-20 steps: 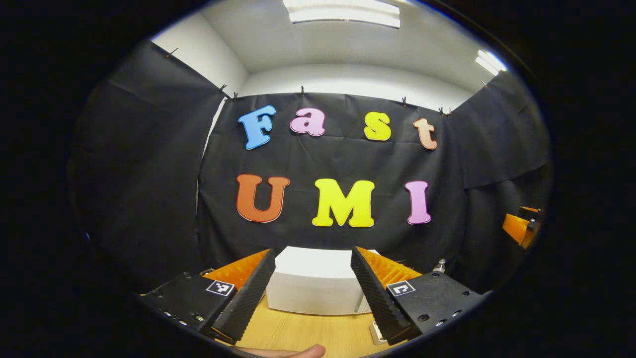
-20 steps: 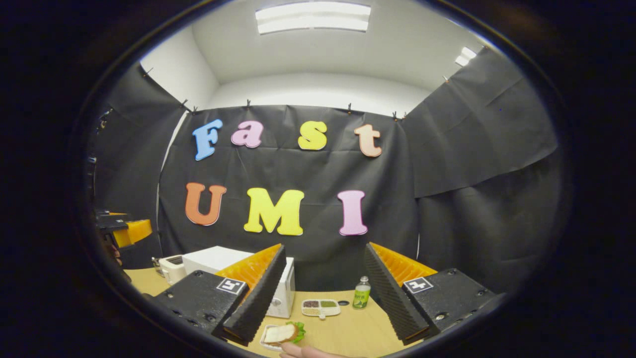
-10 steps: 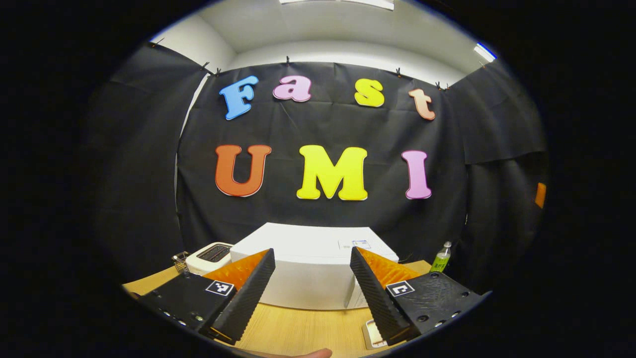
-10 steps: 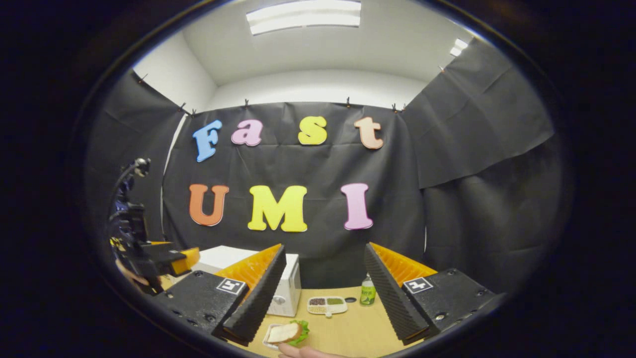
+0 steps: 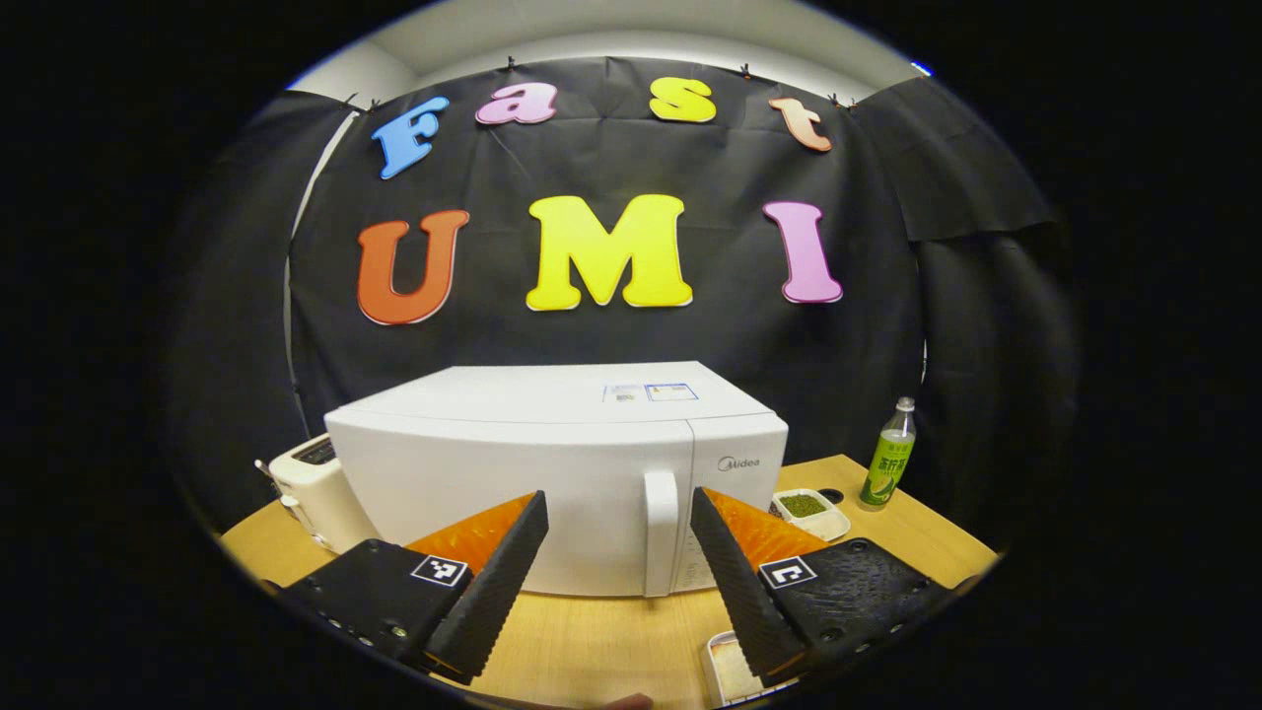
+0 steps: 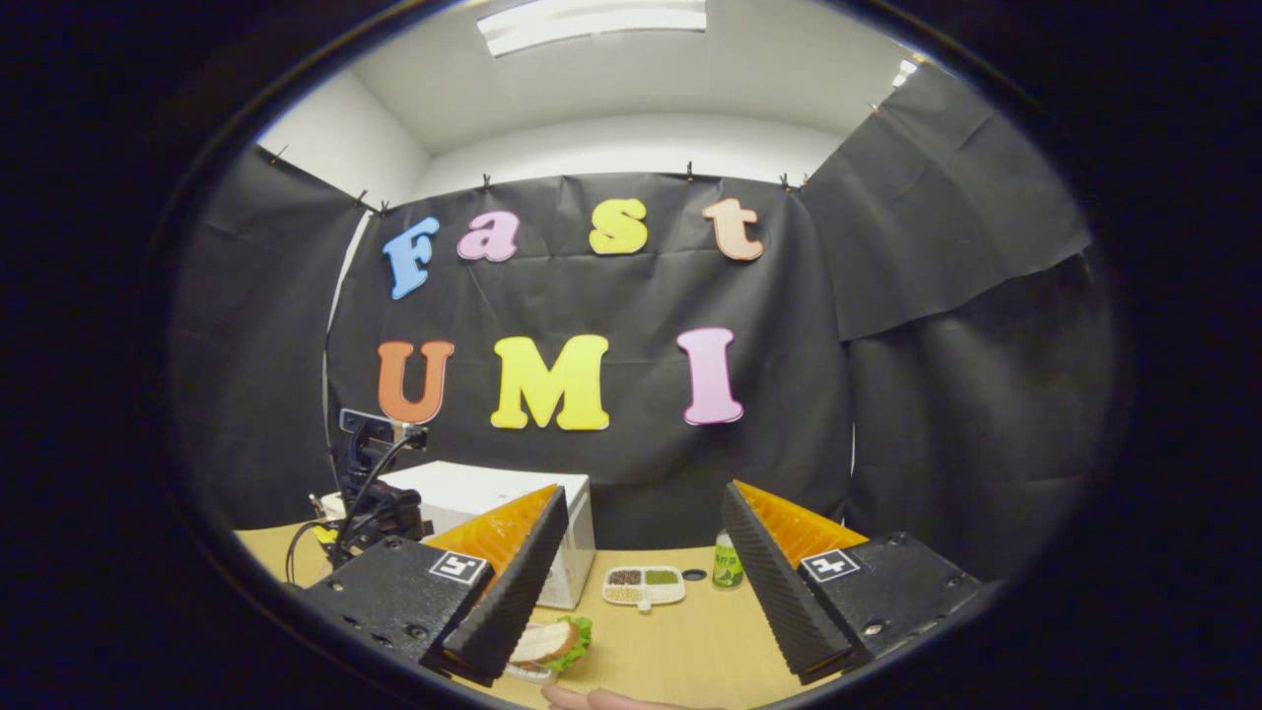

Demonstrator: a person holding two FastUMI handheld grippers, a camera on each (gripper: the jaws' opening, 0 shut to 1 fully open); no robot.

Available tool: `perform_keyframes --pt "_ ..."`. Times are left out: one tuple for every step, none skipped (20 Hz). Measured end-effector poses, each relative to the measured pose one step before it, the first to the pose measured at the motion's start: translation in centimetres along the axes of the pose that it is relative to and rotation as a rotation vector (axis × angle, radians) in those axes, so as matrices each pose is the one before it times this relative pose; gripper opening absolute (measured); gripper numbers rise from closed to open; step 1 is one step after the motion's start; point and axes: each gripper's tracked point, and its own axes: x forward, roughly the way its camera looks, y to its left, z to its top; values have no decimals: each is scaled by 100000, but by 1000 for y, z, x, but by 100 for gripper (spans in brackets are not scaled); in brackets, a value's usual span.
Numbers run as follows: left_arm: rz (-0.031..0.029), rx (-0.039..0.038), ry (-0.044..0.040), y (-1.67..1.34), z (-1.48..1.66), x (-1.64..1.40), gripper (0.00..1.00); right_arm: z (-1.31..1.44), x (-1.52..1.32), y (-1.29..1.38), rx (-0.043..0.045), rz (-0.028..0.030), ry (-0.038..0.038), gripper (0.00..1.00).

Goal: Open the microwave oven with the left hand, put the food in, and close the microwave oven.

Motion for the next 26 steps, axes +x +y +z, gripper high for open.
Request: perform_keyframes --pt "239 -522 1183 -418 -762 798 91 -342 184 -451 -265 590 743 100" --pt "-311 -1257 1321 -437 -786 791 91 -305 274 -572 -279 -147 297 100" --pt "-587 -1219 1377 -441 -839 770 84 -222 175 -563 -75 -370 41 100" --pt "-207 -549 1524 -260 -713 673 91 -396 120 -470 28 -165 -229 100" --pt "1088 -62 761 42 -637 701 91 -238 109 -497 -232 -389 -207 100" --pt "1923 386 816 255 -409 571 90 -442 5 -418 -423 -258 252 100" --pt "-1787 -484 -242 -387 -196 484 88 -237 52 -403 -42 -58 39 100" --pt "-2416 -464 -480 -694 -232 743 86 -226 -4 -416 104 -140 -309 100" --pt "-1253 -184 730 -400 -649 522 81 -83 15 -393 -50 -293 -266 100" --pt "352 67 -2 81 -313 295 65 -228 104 -377 -293 -586 -360 100" --pt "2320 1887 -985 436 -99 -16 73 -93 91 -411 -374 -625 -163 100" --pt "1063 1570 -2398 58 161 151 69 -231 -98 -284 -162 -408 -167 100" --pt "526 341 -2122 -45 26 110 65 -183 -84 -143 140 72 -117 100" --pt "66 -1374 -2264 89 -113 14 63 -251 -218 -130 380 384 50 100" --pt "-300 -1455 -672 188 -131 -88 45 -140 -133 -146 362 61 308 100" --pt "605 -262 567 608 -273 39 42 -308 75 -285 343 -57 268 100" --pt "-1170 -558 238 -161 -200 787 31 -213 -60 -263 305 -249 388 100" --pt "-809 1489 1583 -28 48 -585 23 -257 -21 -360 361 -704 522 100" --pt "-809 1305 -52 -45 106 -190 23 -103 -37 -267 334 -812 482 100" --pt "-659 671 379 105 -103 -121 18 -165 -24 -159 305 -582 225 100" --pt "-872 -538 -582 -13 -15 235 18 43 -70 -55 92 -416 4 100" --pt "-1015 -383 635 -44 -102 -364 11 -95 -185 -42 112 -88 -71 92" --pt "-447 -529 -428 -59 62 -104 11 -39 -229 22 191 85 379 100" --pt "-386 -280 -54 42 -70 -124 11 -172 -272 88 53 528 245 92" --pt "-725 -137 -817 -36 23 -128 10 221 -148 183 -93 578 -492 100" --pt "-799 -817 273 -65 -74 -717 10 207 -217 -49 -417 91 -494 92"
